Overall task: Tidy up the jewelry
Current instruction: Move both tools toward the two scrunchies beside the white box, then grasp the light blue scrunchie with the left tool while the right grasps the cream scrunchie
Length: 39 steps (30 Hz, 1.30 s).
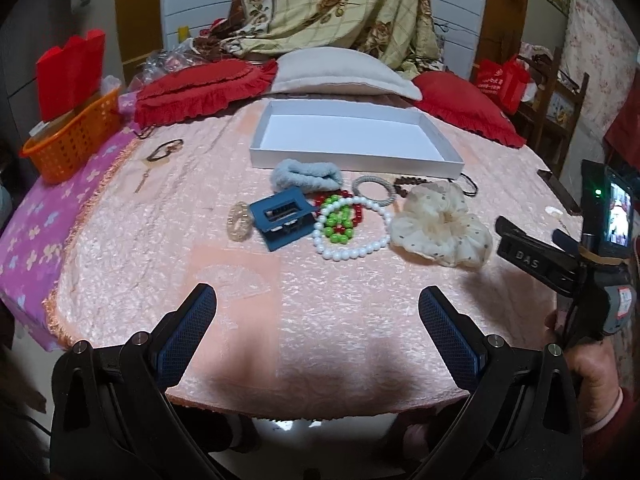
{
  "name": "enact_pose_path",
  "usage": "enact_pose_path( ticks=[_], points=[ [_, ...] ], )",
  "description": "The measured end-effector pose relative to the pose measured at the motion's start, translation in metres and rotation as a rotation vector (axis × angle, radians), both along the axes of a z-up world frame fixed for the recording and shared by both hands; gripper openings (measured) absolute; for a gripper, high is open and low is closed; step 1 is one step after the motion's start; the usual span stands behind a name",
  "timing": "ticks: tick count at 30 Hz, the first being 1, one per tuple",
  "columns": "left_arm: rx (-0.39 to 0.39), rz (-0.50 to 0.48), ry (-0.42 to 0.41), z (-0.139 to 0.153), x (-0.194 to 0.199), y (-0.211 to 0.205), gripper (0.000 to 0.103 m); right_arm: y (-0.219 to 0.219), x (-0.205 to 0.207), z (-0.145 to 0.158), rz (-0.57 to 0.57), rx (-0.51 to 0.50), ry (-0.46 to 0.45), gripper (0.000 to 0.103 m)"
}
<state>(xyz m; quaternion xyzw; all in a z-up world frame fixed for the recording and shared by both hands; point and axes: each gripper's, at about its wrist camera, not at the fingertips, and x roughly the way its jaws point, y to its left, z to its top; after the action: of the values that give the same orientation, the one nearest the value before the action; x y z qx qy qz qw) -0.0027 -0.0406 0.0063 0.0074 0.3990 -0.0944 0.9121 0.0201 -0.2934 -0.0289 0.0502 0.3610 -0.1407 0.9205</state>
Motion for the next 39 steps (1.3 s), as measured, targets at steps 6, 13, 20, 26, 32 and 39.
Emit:
enact_pose_path(
  ticks=[6, 13, 20, 26, 32, 39],
  points=[
    [0.044, -0.079, 0.022, -0.004, -0.003, -0.022, 0.102, -0.007, -0.002, 0.005, 0.023, 0.018, -0.047, 0.100],
    [0.089, 0.009, -0.001, -0.003, 0.008, -0.012, 0.102, -0.017, 0.001, 0.008, 0.085, 0.052, -0.013, 0.096],
    [0.133, 0.134, -0.071, 0.016, 0.042, 0.041, 0.102, -0.012, 0.027, 0.017, 0.144, 0.112, 0.022, 0.092],
    [0.128, 0.124, -0.061, 0.026, 0.079, 0.064, 0.102, 0.008, 0.049, 0.021, 0.233, 0.170, 0.051, 0.083],
    [0.103, 0.116, -0.021, 0.020, 0.106, 0.062, 0.092, 0.017, 0.054, 0.012, 0.261, 0.177, 0.081, 0.081],
    [0.050, 0.019, 0.106, 0.000, 0.150, 0.045, 0.080, 0.014, 0.059, -0.001, 0.297, 0.225, 0.112, 0.072]
  ],
)
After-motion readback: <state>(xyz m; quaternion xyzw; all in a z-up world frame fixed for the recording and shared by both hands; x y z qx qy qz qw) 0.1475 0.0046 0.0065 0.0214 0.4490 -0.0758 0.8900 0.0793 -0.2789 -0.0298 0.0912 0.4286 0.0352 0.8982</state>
